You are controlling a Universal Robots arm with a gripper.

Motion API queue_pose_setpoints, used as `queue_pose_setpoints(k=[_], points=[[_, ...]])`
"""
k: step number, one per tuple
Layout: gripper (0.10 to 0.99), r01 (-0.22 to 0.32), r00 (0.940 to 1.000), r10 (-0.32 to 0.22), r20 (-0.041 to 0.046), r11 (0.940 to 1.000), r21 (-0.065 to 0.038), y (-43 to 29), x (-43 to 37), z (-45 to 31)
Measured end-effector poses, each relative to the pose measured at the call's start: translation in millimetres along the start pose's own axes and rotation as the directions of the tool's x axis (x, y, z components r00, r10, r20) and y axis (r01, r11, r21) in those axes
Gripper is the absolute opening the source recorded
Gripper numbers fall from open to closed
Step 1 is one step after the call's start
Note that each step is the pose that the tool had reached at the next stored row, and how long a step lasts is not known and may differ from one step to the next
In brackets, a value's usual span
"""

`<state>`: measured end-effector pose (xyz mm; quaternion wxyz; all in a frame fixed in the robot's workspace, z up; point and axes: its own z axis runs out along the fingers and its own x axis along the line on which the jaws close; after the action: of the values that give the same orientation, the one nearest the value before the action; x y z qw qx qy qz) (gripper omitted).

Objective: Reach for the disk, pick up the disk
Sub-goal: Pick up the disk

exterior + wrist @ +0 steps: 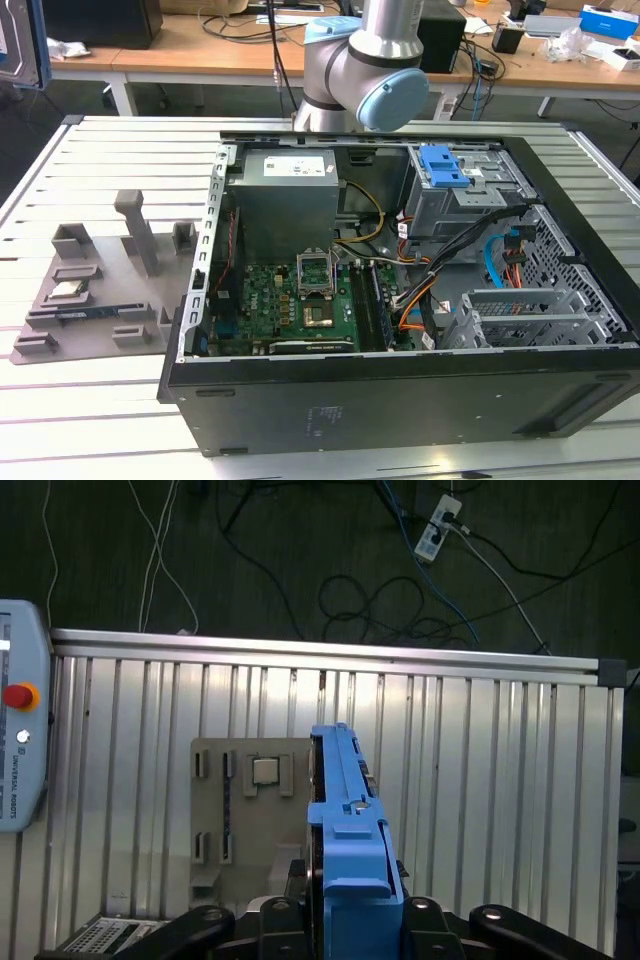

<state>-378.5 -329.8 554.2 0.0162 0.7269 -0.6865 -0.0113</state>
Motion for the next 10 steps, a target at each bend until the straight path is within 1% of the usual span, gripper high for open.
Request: queue_pose_setpoints(k=[2,5,7,8,9,10], points=[[0.365,0.000,1.0000,0.000,0.0000,1.0000,0.000,-0.8,0.1,-0.1],[0.365,0.000,1.0000,0.000,-0.0002,1.0000,0.000,-7.5,0.5,-0.3],[0.365,0.000,1.0000,0.000,-0.0006,1.0000,0.000,-18.5,1.0,-0.7],[0.365,0.000,1.0000,0.000,-0.0006,1.0000,0.000,-26.6,1.4,-1.0],[0.365,0.000,1.0000,0.000,-0.0007,1.0000,0.000,-32.2,1.7,-1.3],[0.365,0.000,1.0000,0.000,-0.0007,1.0000,-0.001,-35.6,1.9,-1.4]])
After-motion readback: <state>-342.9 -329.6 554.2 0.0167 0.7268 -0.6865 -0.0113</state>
